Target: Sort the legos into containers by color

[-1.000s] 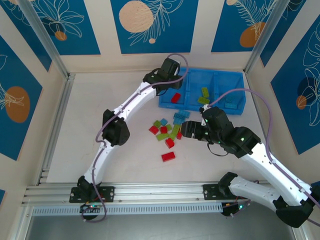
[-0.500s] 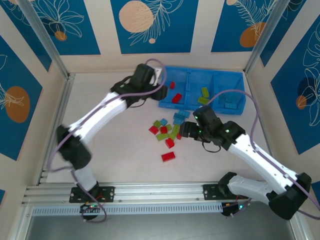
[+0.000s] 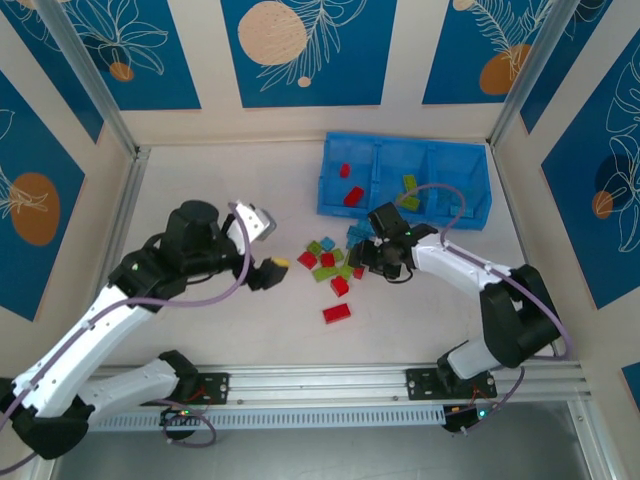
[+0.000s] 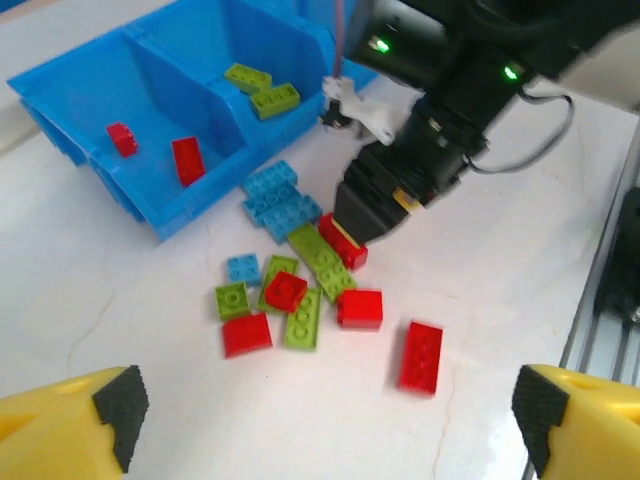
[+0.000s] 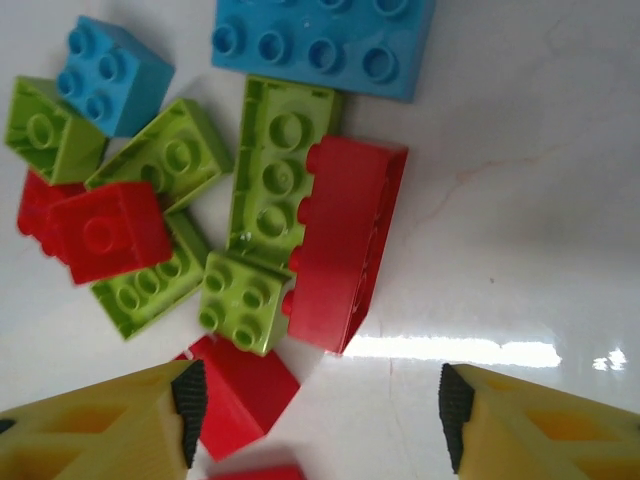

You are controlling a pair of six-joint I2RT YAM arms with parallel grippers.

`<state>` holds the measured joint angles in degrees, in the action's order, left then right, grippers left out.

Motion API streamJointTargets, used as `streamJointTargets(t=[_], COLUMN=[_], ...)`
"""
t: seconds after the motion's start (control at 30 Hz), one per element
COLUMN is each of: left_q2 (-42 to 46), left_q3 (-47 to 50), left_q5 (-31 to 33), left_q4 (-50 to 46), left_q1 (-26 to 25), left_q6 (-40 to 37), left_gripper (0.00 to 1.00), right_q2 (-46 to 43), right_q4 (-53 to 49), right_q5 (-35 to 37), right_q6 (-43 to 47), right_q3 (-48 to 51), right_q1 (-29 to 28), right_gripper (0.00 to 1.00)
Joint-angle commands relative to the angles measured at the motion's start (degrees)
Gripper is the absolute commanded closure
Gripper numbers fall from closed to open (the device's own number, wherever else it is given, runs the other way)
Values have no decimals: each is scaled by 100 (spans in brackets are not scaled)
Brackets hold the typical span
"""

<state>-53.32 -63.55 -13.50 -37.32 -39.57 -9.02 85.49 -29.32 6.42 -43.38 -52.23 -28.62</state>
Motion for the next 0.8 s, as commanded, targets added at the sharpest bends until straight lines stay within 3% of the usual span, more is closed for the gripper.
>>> streamJointTargets(t=[0.0, 0.17, 0.43, 0.63, 0.77], left_q2=[148, 124, 615, 707, 698], left_q3=[504, 422, 790, 832, 859], left_q5=[-101, -342, -417, -287, -267], left_q4=[101, -88, 196, 243, 269], left_q1=[-5, 20, 21, 29, 31], left_q6=[-927, -1210, -1375, -1365, -1352], left_gripper=[0, 0, 0, 0, 0], right_q2=[332, 818, 22, -760, -948], right_q4=[340, 488, 459, -156, -153], right_q5=[-232, -361, 55, 873, 1050], right_q6=[158, 246, 80, 317, 581], right_q3=[-117, -82, 439, 119, -427], right_q1=[116, 313, 276, -220, -526], right_gripper=[39, 48, 80, 83, 83])
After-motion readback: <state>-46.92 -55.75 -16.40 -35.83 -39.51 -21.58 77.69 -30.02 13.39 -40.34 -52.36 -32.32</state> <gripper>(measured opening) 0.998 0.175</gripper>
